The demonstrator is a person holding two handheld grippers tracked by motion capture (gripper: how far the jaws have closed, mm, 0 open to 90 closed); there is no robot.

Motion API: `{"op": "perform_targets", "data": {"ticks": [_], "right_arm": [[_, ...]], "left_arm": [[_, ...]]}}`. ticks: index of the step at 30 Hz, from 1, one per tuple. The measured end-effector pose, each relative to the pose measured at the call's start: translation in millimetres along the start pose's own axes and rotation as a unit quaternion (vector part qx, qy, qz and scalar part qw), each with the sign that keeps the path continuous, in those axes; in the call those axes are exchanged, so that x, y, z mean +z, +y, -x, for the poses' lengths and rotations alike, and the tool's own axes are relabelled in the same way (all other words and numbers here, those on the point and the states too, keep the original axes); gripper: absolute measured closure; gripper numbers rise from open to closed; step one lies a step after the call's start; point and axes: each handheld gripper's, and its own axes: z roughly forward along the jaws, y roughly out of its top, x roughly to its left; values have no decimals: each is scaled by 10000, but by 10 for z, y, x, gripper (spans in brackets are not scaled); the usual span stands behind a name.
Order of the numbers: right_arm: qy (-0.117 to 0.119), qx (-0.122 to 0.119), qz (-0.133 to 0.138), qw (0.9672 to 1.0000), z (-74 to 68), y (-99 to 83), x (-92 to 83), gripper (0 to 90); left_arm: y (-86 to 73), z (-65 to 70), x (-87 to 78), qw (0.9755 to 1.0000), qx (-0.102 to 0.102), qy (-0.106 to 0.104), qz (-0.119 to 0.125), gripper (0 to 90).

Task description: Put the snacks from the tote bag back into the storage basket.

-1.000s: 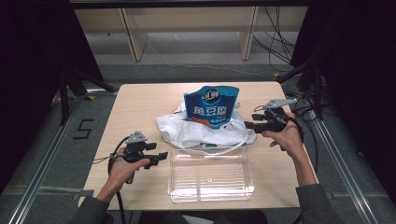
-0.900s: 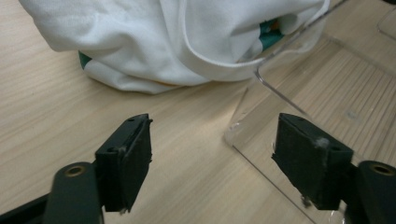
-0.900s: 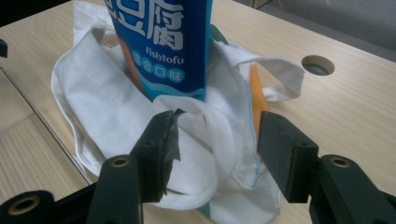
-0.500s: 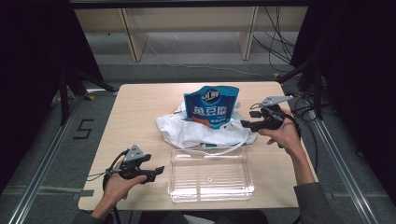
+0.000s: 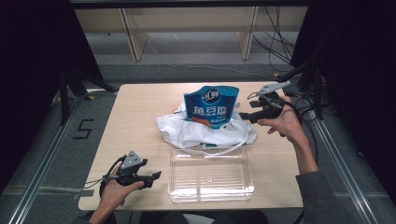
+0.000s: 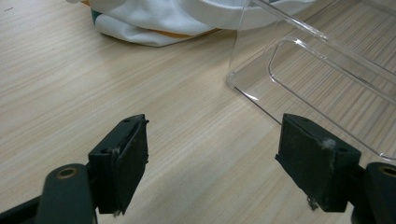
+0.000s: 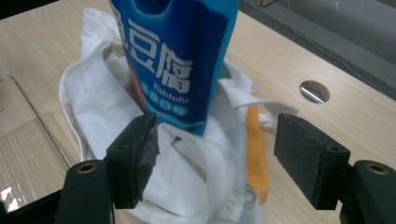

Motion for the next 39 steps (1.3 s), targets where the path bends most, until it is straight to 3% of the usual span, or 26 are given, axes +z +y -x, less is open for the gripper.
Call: {"op": "perform_targets", "data": {"ticks": [3,4,9,14,17,19,23,25,26,29,30,34,36,38,39], "right_arm": [[-38,-116,15,9999,31,140,-56,311],[-78,-167,55,9998,32,187,-65,310],[35,-343,24,9994,-26,437,-107,309],[155,-558,-45,9983,-70,635,-93,313],[120,-565,-117,9983,-101,738,-37,317],[203,-687,-104,9974,-110,796,-18,334],[287,-705,-178,9969,-187,933,38,354],[352,-917,-194,9950,-187,1002,82,380],[357,-774,-259,9960,-217,1025,95,390],[450,-957,-270,9940,-241,1109,166,439],[478,-883,-315,9945,-266,1128,182,453],[506,-1098,-466,9916,-298,1209,292,500],[569,-1097,-466,9912,-317,1236,343,530],[606,-1245,-523,9890,-320,1270,392,557],[631,-1219,-581,9888,-331,1279,409,571]], "left_arm": [[-14,1,-2,10000,24,-40,-58,232],[-21,13,8,10000,-53,-29,-6,232],[-24,-2,2,10000,61,10,-61,232],[-26,4,7,10000,-71,-48,18,229],[-27,3,-3,10000,-21,-8,48,230],[-24,-2,-10,10000,-10,-31,-28,229],[-25,-3,-8,10000,-8,-41,-31,229],[-27,6,-2,10000,-52,-56,54,229],[-26,7,-7,10000,-58,-68,16,229],[-20,-2,-16,10000,-13,-67,-27,229],[-20,-1,-17,10000,-21,-74,-20,228],[-19,-3,-21,10000,9,-56,3,228],[-18,-5,-23,10000,3,-76,6,227],[-17,-1,-28,10000,16,-52,-32,227],[-18,13,-17,9999,-64,-62,45,227]]}}
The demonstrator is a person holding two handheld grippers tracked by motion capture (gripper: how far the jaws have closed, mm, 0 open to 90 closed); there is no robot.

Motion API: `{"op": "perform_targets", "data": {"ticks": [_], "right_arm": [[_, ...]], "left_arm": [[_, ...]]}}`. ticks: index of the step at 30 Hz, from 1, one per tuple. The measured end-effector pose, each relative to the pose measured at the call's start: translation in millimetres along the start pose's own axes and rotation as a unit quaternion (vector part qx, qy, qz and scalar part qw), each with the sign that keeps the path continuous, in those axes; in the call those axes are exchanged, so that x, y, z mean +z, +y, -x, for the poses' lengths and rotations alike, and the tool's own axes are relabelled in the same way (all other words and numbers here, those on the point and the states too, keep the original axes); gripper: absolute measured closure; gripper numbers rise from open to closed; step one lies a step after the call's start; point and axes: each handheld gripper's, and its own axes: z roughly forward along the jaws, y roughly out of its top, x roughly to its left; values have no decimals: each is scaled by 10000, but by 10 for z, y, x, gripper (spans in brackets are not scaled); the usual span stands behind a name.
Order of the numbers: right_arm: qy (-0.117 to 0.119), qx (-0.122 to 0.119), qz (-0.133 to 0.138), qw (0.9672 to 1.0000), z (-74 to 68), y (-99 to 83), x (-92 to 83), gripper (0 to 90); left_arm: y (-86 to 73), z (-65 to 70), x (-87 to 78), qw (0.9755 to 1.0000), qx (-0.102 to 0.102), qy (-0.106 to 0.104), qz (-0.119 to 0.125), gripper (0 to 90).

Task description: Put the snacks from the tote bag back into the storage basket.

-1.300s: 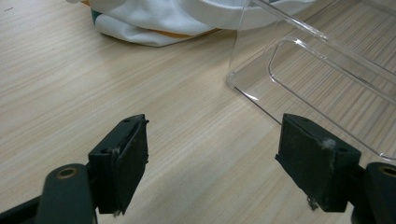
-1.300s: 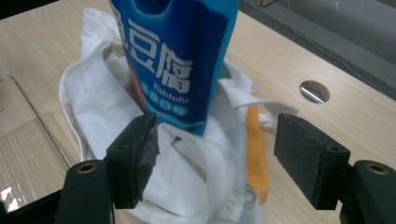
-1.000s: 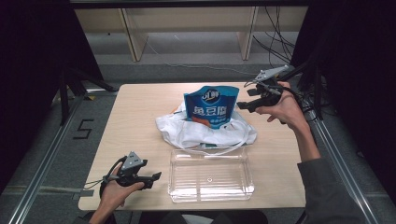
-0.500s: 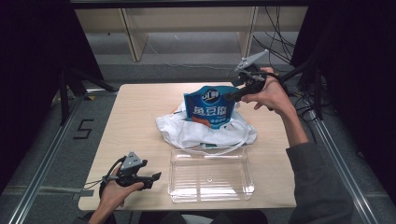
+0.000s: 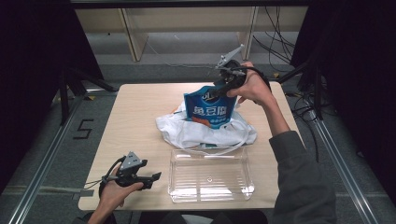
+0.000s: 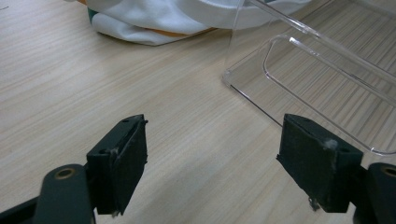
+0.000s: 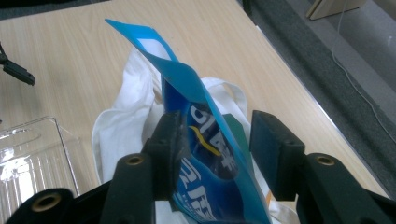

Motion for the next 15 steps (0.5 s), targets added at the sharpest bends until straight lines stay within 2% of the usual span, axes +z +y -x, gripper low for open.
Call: {"op": "perform_targets", "data": {"ticks": [6,7,10,12,13,14,15], "right_arm": [[47,-94,-99,9999,35,6,78,654],[49,-109,-110,9999,42,3,87,663],[60,-32,-158,9999,51,-6,100,691],[57,-65,-169,9998,66,-9,110,711],[54,-104,-176,9998,72,-10,119,716],[39,-90,-178,9998,71,-11,128,725],[44,-82,-192,9998,75,-10,128,729]], "left_arm": [[0,9,2,10000,0,-25,40,227],[-4,16,1,10000,-70,-25,25,227],[-4,16,3,10000,-43,-31,32,227],[-2,10,3,10000,3,-40,31,227],[-3,-10,-6,9999,132,-13,-66,227],[-5,3,-2,10000,62,-42,-36,227],[-2,-9,-6,9999,137,8,-73,227]]}}
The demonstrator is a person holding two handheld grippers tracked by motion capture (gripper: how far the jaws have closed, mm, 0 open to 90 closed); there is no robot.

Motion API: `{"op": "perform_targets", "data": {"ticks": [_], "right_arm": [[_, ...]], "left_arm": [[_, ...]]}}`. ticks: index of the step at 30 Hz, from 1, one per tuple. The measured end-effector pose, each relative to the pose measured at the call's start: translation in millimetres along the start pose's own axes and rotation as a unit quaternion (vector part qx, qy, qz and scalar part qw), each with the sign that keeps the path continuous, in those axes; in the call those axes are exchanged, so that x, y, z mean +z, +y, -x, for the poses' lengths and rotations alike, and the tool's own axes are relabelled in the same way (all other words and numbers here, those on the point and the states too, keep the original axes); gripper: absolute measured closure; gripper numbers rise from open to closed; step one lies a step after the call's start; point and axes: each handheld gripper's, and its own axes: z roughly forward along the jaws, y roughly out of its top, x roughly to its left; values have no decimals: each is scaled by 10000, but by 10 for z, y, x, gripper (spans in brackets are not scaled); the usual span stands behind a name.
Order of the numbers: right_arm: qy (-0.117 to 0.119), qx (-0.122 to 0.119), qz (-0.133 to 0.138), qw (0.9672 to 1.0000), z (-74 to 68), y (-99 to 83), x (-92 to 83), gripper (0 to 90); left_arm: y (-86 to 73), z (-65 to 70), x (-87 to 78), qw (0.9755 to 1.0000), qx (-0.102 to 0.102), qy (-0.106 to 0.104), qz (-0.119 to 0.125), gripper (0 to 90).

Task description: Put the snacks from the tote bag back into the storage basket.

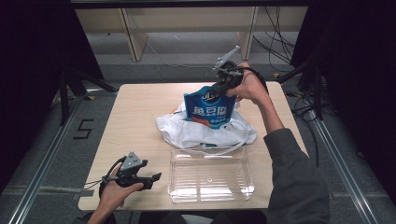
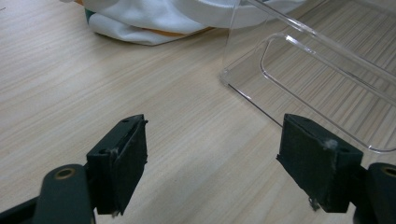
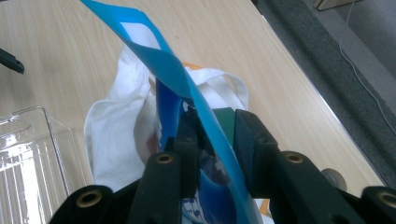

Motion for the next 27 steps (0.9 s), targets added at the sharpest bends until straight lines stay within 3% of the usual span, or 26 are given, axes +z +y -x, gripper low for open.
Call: {"op": "perform_targets", "data": {"ticks": [2,5,7,14,18,22,23,24,27], "right_arm": [[28,-50,31,10000,11,-1,18,745],[39,-78,-39,10000,19,-1,40,767],[17,-54,-95,9999,23,-9,61,792],[113,-298,-33,9995,26,-16,70,900],[294,-509,-24,9983,56,-19,51,900],[305,-606,-23,9977,53,-9,45,900],[303,-641,-9,9975,47,-3,46,900],[322,-657,-50,9973,37,14,34,900],[309,-742,40,9968,13,78,-7,900]], "left_arm": [[1,19,8,9999,-116,-32,99,227],[0,-4,-4,10000,40,-3,-8,227],[1,10,-1,10000,-64,-23,42,227],[-4,8,-1,10000,13,-20,27,227],[-6,14,5,10000,3,-34,26,228],[-6,15,8,10000,-48,-41,-28,228],[-11,24,12,10000,-68,-21,50,228],[-8,12,4,10000,39,-26,26,228],[-10,6,8,10000,12,-12,43,228]]}}
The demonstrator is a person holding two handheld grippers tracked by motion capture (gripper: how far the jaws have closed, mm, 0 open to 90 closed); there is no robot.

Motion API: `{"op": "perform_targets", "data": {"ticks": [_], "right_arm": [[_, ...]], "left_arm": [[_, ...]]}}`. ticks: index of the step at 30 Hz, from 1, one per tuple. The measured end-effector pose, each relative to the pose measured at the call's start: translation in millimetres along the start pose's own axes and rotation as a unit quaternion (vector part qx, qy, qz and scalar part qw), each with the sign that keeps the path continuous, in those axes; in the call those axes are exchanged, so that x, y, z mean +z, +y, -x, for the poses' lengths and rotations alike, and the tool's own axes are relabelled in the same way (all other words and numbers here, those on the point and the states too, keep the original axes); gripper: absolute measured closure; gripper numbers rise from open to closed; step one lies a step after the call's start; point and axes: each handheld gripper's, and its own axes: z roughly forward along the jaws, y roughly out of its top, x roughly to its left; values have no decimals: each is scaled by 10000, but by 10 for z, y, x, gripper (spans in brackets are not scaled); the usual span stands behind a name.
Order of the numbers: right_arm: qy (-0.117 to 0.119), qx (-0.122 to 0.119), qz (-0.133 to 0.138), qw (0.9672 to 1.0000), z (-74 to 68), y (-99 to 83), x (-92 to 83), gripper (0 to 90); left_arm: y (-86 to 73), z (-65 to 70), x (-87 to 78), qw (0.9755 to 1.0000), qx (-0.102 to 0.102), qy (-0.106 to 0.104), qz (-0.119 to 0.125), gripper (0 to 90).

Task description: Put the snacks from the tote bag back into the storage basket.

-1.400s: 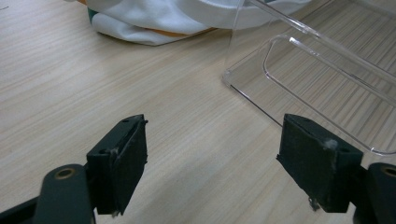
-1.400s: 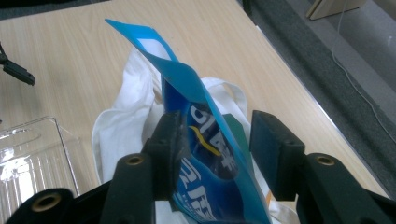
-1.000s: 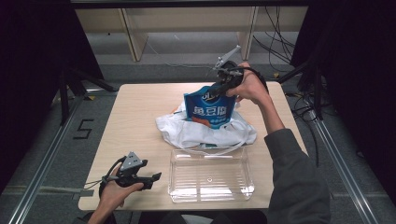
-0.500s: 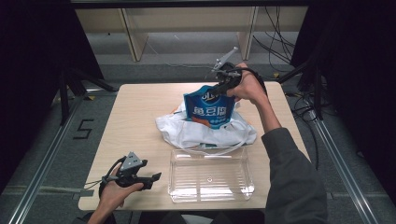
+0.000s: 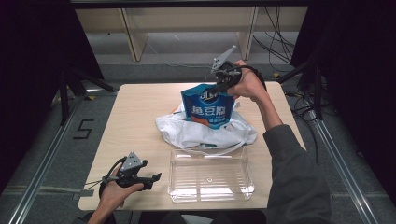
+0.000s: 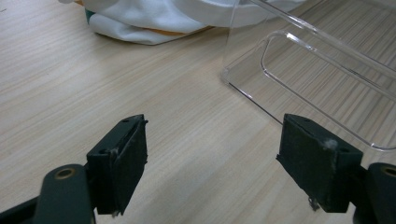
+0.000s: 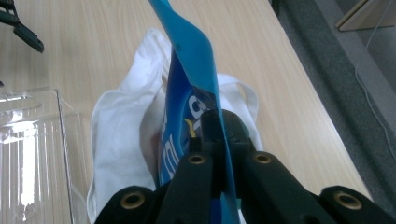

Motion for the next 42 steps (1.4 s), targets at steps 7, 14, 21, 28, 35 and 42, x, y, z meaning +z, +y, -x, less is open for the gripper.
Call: {"op": "perform_targets", "data": {"ticks": [7,14,21,28,35,42], "right_arm": [[-75,-21,74,9999,-51,176,-244,900],[-244,-226,113,9994,-102,403,-583,900],[-429,-230,129,9987,-175,581,-919,900],[-421,-348,134,9984,-329,625,-1045,900],[-261,-484,61,9985,-563,634,-1185,900],[-123,-515,20,9986,-780,585,-1252,900]], "left_arm": [[-3,0,-7,10000,-2,7,-11,228],[-8,10,10,9998,-178,-6,51,228],[-5,10,5,9998,-189,-9,12,228],[-4,-1,0,10000,-98,7,4,227],[-7,-11,-8,9999,-72,108,30,227],[-7,-22,-16,9997,-220,85,61,227]]}}
